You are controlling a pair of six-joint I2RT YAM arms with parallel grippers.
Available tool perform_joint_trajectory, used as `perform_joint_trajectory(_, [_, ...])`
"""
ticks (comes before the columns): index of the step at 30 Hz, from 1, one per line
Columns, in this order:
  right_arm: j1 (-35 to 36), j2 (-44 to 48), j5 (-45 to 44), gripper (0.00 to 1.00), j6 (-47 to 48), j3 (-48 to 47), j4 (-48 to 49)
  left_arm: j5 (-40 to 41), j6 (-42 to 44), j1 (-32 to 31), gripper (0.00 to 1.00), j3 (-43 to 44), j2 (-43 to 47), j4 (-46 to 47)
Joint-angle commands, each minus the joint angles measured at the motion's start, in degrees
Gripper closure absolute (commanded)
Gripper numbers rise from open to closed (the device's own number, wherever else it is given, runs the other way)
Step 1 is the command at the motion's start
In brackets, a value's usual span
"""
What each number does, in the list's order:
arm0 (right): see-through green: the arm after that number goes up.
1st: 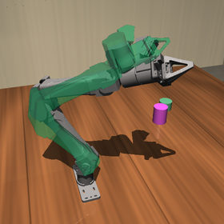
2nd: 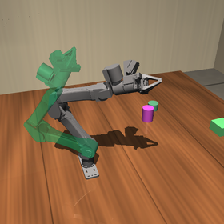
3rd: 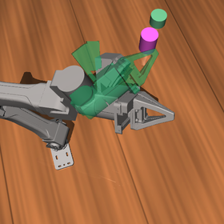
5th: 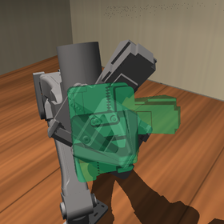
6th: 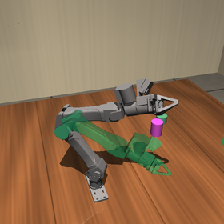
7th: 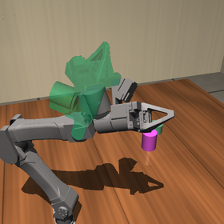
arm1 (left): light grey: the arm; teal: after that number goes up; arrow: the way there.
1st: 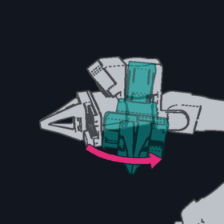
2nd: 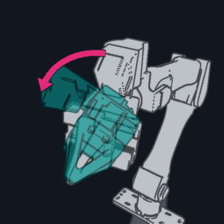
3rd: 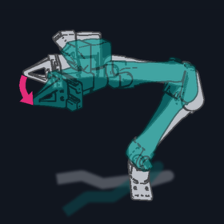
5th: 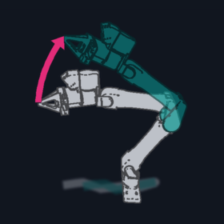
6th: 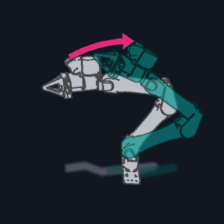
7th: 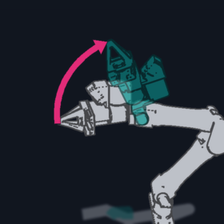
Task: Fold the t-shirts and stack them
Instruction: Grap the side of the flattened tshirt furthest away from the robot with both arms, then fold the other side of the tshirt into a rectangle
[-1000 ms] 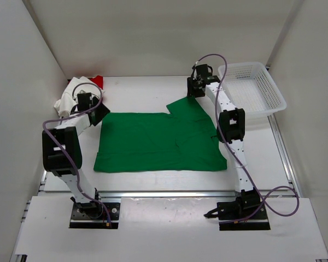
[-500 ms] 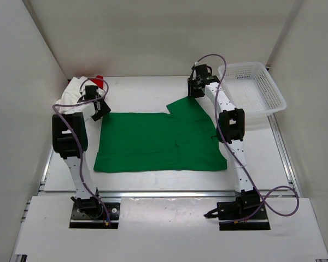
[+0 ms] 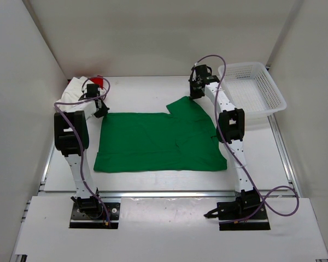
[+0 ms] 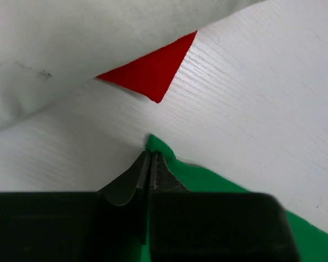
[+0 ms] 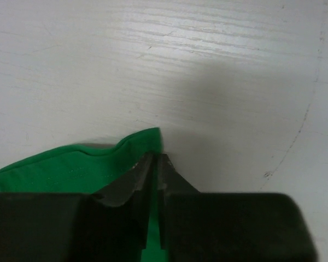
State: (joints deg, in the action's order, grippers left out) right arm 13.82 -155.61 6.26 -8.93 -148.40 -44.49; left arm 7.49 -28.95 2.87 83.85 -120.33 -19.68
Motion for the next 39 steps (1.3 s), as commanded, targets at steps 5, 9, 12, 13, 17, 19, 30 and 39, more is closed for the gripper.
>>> perform_joint_trajectory(5, [0.41,3.03,0.85,1.0,0.14,-3.13,-2.44,-1.25,-0.93,-0.15,1.0,-3.16,4.84,3.33])
perform_joint_trajectory(9, [-0.28,8.21,4.17,1.0,-0.73,-3.13,-4.72,-1.68,-1.37,0.46,1.0,-6.07,8.35,5.53])
perform_joint_trajectory(12, [-1.34,12.87,9.9,0.99,-1.97,-1.64,-6.21,-2.91,-2.34,0.81,1.0,-9.31,11.78,7.37])
perform_joint_trajectory(13, [-1.26,14.53,9.82,1.0,-2.4,-1.37,-7.53,-2.83,-2.95,0.9,1.0,-10.28,13.01,8.16])
perform_joint_trajectory(17, [0.5,19.63,7.89,0.99,-0.92,3.71,-8.6,-3.71,-3.83,1.08,1.0,-14.24,17.84,9.66])
perform_joint_trajectory(19, [0.85,21.13,7.62,1.0,-0.74,6.71,-9.73,-4.93,-3.66,0.91,1.0,-15.64,19.86,10.01])
perform_joint_trajectory(30, [0.43,46.5,8.84,1.0,-2.14,49.98,7.54,-10.29,-6.02,0.72,1.0,-26.36,31.2,12.38])
perform_joint_trajectory(39, [0.06,61.99,8.51,1.0,-4.34,74.29,18.37,-11.62,-5.16,1.87,1.0,-30.06,35.51,10.72])
